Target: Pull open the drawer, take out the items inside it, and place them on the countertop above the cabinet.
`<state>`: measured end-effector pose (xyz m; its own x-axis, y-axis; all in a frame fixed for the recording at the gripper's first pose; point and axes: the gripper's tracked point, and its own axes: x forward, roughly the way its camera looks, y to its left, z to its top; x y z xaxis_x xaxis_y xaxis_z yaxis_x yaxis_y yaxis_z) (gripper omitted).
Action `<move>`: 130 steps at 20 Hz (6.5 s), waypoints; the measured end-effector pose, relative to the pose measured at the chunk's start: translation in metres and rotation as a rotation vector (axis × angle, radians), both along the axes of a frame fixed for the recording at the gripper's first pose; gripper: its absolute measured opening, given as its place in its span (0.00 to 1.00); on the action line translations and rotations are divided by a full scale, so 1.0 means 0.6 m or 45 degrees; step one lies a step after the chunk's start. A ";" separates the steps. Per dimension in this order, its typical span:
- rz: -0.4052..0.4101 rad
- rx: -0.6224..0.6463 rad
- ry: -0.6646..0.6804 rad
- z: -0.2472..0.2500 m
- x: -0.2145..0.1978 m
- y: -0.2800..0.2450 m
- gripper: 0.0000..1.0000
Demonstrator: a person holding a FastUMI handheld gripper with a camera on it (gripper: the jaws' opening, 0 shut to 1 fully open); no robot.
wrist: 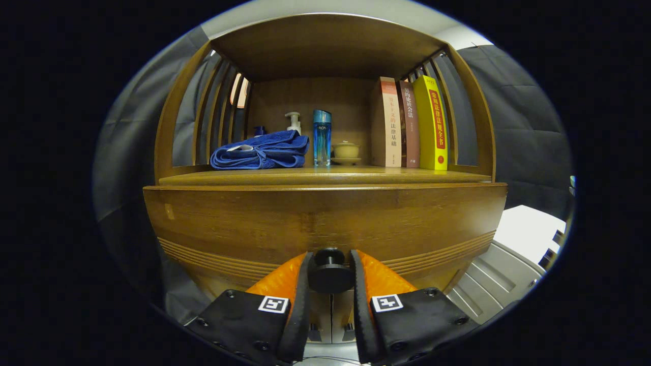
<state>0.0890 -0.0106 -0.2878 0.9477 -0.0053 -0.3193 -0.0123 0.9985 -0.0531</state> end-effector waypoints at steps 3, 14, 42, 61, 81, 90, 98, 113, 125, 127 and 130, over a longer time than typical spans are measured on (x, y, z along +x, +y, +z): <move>-0.018 0.009 0.000 0.013 -0.032 -0.002 0.46; -0.037 0.041 -0.003 0.052 -0.133 -0.010 0.46; 0.066 0.050 -0.031 0.058 -0.160 0.021 0.98; 0.444 -0.199 0.044 0.311 0.039 0.088 0.98; 0.205 -0.155 0.884 -0.060 0.065 0.026 0.93; 0.196 -0.139 0.882 -0.063 0.062 0.026 0.26; 0.267 -0.134 0.760 0.012 0.064 0.047 0.23; 0.303 0.011 0.554 0.110 0.039 0.056 0.23; 0.289 0.123 0.224 0.140 0.021 0.072 0.23; 0.301 0.192 0.086 0.182 0.024 0.080 0.23; 0.273 0.118 -0.138 0.273 0.055 0.060 0.23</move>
